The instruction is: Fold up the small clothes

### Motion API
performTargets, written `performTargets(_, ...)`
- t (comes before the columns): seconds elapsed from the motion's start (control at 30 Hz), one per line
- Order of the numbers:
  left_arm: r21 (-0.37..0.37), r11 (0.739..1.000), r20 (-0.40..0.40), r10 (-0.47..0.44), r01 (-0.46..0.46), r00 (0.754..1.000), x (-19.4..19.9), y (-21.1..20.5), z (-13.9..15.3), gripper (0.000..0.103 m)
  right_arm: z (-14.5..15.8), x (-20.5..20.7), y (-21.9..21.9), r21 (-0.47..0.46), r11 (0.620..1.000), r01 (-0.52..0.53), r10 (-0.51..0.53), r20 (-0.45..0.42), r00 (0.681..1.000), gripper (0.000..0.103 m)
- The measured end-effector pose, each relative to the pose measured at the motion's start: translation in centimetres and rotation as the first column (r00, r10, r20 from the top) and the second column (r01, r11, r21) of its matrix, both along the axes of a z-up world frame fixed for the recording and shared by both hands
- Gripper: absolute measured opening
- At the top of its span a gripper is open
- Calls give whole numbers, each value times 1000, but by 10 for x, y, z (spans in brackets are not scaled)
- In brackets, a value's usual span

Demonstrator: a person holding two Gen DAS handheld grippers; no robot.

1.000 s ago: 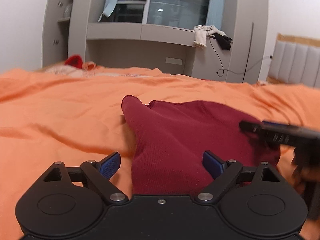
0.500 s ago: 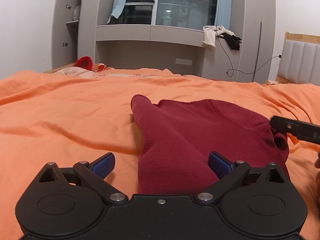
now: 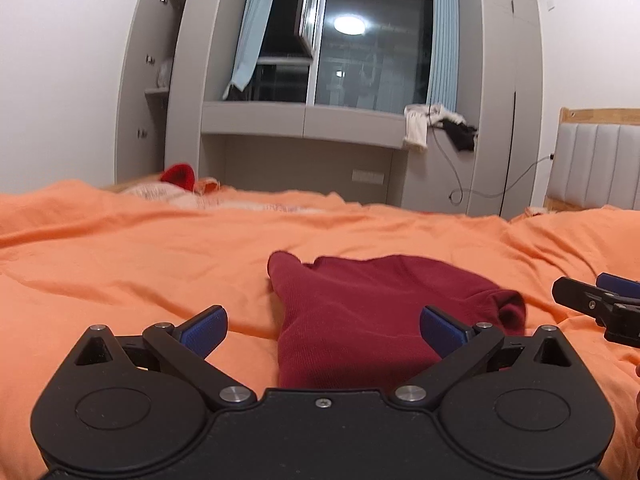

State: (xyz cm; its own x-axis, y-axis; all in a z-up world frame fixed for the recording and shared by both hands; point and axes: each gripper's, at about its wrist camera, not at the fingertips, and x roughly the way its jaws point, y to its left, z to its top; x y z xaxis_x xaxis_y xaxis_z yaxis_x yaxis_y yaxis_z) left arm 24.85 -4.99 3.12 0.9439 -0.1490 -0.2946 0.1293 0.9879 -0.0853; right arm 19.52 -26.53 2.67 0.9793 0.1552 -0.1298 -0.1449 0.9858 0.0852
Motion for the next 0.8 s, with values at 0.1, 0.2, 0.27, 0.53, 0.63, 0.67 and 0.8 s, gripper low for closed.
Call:
performTargets(0.1,1,1000,30,9,-9,1000,-25,2,0,102,1,-24,4,2,1000,-2,2,26,1000,103)
performTargets(0.2,3,1000,47,22,-22,999,-51,5,-5,102,-2,-48,7,6,1000,-2,2,42,999,103)
performTargets(0.27,6,999,52,34,-34,998,-68,7,-10,102,-4,-63,9,5,1000,-2,1,44,999,103)
performTargets(0.53,16,999,36,40,-41,999,-116,19,-27,102,-18,-103,22,-29,1000,-11,12,12,1000,103)
performTargets(0.63,33,999,28,30,-31,999,-121,18,-29,102,-20,-106,26,-39,999,-10,10,3,1000,103)
performTargets(0.67,41,999,23,26,-27,999,-121,15,-30,102,-20,-105,26,-41,999,-8,8,0,1000,103)
performTargets(0.8,61,998,13,19,-20,1000,-120,11,-31,102,-23,-104,27,-41,999,2,-2,-4,1000,103)
